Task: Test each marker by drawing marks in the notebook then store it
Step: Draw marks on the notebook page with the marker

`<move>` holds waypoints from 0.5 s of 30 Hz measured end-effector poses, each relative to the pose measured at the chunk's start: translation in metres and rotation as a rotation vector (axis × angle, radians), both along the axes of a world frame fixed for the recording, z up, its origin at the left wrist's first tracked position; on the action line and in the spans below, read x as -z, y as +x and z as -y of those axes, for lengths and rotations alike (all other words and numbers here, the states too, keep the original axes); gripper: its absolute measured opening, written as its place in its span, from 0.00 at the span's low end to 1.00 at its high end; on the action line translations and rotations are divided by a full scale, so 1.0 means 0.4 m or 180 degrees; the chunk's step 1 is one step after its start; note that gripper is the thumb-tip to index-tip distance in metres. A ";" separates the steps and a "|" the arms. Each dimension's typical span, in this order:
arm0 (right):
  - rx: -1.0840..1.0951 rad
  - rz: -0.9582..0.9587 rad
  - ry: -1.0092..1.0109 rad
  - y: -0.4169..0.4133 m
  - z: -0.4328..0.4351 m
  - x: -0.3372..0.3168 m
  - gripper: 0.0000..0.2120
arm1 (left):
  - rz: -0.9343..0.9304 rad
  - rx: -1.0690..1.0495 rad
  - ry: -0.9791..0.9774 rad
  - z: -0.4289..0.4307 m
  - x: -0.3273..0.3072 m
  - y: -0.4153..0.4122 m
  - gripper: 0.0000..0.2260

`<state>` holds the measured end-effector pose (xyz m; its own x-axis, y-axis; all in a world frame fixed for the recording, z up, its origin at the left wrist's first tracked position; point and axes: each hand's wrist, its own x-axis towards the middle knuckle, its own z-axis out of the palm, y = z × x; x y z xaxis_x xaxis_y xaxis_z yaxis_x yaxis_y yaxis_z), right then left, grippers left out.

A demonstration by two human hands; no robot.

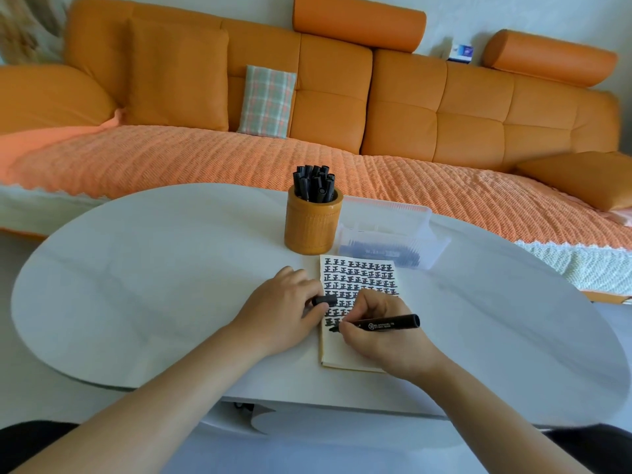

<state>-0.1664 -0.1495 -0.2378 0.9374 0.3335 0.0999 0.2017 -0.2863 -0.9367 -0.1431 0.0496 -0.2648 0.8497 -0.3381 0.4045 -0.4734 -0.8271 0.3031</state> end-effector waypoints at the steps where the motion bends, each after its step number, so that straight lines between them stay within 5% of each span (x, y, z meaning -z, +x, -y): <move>1: -0.0013 -0.0003 0.0012 0.001 0.000 0.002 0.08 | 0.0014 0.0001 0.0033 0.001 -0.001 0.001 0.10; 15: -0.0055 0.0073 -0.0195 0.001 0.000 0.005 0.09 | -0.0007 -0.0030 0.0150 0.003 -0.003 0.001 0.10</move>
<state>-0.1661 -0.1496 -0.2398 0.9292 0.3557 0.1001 0.2283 -0.3393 -0.9125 -0.1428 0.0483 -0.2635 0.8539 -0.3487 0.3864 -0.4648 -0.8449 0.2647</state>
